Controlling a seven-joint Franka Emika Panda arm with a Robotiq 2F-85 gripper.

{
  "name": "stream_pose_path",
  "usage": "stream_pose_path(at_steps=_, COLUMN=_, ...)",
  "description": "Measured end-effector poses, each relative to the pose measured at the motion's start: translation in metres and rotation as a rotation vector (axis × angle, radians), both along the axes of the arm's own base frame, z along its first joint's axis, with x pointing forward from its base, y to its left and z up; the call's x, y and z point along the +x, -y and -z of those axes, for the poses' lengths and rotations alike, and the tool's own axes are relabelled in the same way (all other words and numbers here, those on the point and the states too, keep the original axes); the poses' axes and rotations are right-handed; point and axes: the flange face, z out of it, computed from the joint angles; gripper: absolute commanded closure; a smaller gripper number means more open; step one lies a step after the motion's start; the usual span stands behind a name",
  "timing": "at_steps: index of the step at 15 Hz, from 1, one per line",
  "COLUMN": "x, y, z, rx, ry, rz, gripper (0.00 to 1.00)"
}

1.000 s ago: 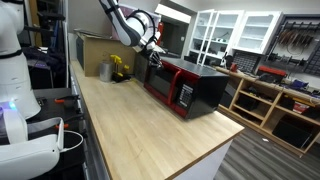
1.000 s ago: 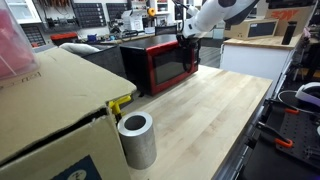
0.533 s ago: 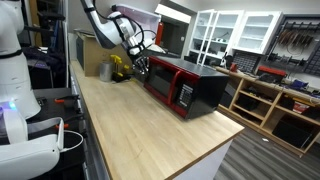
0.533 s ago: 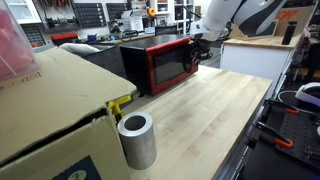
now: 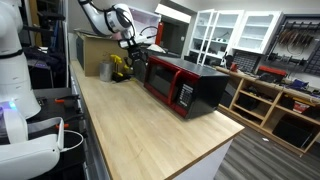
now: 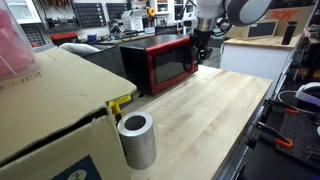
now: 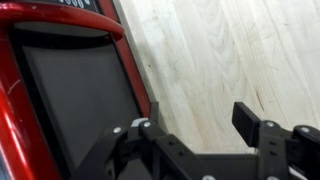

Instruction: Close the microwave door.

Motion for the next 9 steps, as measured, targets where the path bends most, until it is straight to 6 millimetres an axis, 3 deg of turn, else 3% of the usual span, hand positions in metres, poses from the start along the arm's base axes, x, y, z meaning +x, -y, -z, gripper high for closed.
stream_pose_path(at_steps=6, x=0.031, y=-0.014, z=-0.1, rx=0.085, ry=-0.082, rz=0.351, gripper=0.0)
stream_pose_path(at_steps=9, x=0.038, y=-0.011, z=-0.134, rx=0.104, ry=-0.091, rz=0.516, gripper=0.0)
